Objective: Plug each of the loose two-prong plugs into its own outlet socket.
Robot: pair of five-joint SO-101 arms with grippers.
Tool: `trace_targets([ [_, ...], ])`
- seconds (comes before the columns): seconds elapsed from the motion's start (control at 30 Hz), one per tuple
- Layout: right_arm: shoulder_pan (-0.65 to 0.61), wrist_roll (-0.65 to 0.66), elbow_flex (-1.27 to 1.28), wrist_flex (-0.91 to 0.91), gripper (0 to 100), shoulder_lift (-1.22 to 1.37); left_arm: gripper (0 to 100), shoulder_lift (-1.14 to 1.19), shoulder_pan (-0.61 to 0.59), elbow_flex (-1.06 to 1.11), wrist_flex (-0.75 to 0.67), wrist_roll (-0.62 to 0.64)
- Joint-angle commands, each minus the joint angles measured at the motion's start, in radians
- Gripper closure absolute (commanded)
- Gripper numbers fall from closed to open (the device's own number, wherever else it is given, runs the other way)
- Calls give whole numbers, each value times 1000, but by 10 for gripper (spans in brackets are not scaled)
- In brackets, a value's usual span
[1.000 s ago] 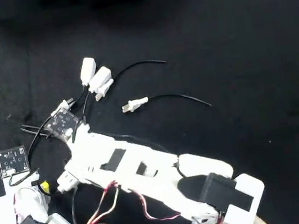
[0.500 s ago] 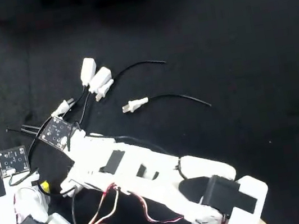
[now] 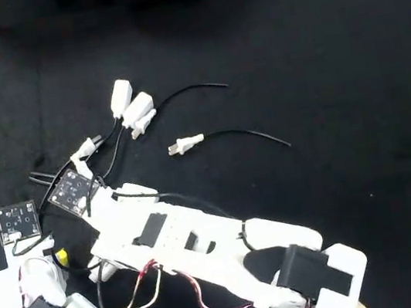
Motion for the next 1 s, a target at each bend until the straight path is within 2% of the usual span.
trace_targets([
  [0.0,-58,-12,7,109,985,19,686,-9,-13,-8,-12,11],
  [0.43,-117,-15,-139,311,983,151,686,-9,-15,-16,-12,11],
  [0.97,-100,-34,-151,256,966,153,686,-9,-7,-19,29,11],
])
